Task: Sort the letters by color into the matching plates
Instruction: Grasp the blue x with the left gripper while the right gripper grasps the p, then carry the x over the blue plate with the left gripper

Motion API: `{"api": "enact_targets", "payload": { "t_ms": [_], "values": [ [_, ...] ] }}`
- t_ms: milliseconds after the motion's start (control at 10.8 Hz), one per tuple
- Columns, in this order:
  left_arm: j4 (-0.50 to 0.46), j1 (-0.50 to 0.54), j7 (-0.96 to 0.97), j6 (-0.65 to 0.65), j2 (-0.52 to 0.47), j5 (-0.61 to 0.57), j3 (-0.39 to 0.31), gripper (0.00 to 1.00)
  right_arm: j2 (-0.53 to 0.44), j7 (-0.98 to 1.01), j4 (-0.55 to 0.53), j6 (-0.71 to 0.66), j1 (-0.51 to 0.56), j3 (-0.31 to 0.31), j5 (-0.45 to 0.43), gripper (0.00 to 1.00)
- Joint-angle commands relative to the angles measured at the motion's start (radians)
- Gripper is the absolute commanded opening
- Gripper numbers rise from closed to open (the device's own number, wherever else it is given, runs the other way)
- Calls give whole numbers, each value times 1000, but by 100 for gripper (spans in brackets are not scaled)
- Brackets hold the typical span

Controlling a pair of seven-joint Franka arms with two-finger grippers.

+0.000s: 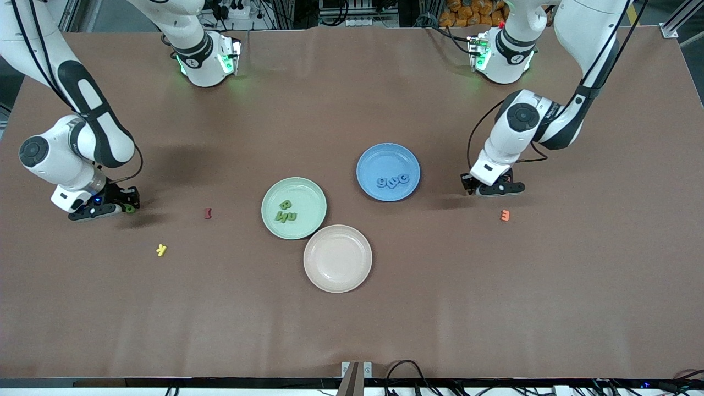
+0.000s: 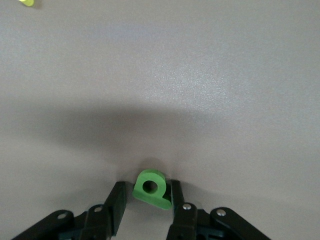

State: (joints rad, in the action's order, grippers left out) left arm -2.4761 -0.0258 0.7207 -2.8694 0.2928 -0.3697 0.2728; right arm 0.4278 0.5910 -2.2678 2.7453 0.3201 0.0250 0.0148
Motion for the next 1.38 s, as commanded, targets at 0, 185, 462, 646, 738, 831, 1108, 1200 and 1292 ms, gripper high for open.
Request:
{"api": "enact_targets", "payload": {
  "t_ms": [0, 185, 462, 646, 738, 831, 1108, 1200, 1292],
  "values": [
    [14, -16, 84, 5, -9, 0, 35, 0, 5, 13, 4, 19, 27, -16, 2, 39],
    [41, -49, 165, 43, -11, 2, 57, 0, 6, 13, 5, 19, 27, -16, 2, 35],
    [126, -86, 279, 159, -9, 27, 103, 0, 6, 13, 10, 17, 25, -17, 2, 31],
    [146, -106, 278, 162, -4, 101, 105, 0, 5, 13, 11, 17, 27, -23, 2, 31],
    [155, -127, 282, 162, 0, 113, 105, 0, 6, 13, 13, 17, 27, -23, 2, 31],
    [166, -143, 296, 163, 5, 130, 105, 0, 6, 13, 13, 17, 27, -23, 2, 31],
    [215, -209, 385, 173, 26, 136, 105, 0, -3, 3, 13, 10, 24, -36, 5, 28],
    [245, -236, 416, 202, 41, 138, 103, 0, -9, 0, 13, 7, 20, -39, 5, 28],
    [275, -259, 463, 212, 60, 140, 103, 0, -15, -28, 13, 5, 19, -45, 7, 28]
  ]
}}
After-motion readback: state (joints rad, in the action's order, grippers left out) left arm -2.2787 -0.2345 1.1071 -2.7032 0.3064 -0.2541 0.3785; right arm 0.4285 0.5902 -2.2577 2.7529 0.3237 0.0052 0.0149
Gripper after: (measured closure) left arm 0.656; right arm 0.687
